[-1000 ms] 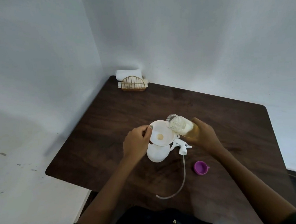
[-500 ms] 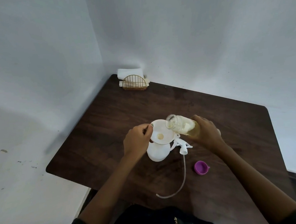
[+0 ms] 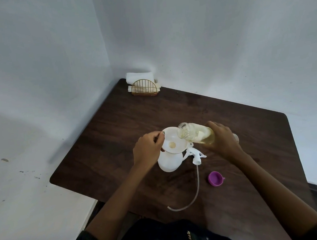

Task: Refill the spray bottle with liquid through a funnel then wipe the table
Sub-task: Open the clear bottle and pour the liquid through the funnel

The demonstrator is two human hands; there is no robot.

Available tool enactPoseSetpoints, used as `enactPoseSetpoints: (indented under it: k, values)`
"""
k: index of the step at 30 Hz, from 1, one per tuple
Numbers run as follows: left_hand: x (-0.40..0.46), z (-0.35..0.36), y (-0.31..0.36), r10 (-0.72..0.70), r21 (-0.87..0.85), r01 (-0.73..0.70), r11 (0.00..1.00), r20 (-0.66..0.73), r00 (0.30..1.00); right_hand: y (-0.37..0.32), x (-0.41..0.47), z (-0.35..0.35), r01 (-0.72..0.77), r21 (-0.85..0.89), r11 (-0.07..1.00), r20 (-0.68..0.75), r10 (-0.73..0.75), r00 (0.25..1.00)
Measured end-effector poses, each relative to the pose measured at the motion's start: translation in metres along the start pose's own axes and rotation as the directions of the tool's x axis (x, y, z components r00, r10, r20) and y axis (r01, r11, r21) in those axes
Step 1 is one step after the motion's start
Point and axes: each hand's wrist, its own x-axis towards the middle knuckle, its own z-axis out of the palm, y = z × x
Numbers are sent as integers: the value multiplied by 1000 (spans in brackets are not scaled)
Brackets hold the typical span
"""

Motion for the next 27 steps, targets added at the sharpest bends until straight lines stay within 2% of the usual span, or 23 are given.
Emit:
enactPoseSetpoints:
  k: [27]
  values:
    - [-2,-2,5,2,14,-2,1000,6,1000,-1,3,-7,78,-119,990,-8,-79,997]
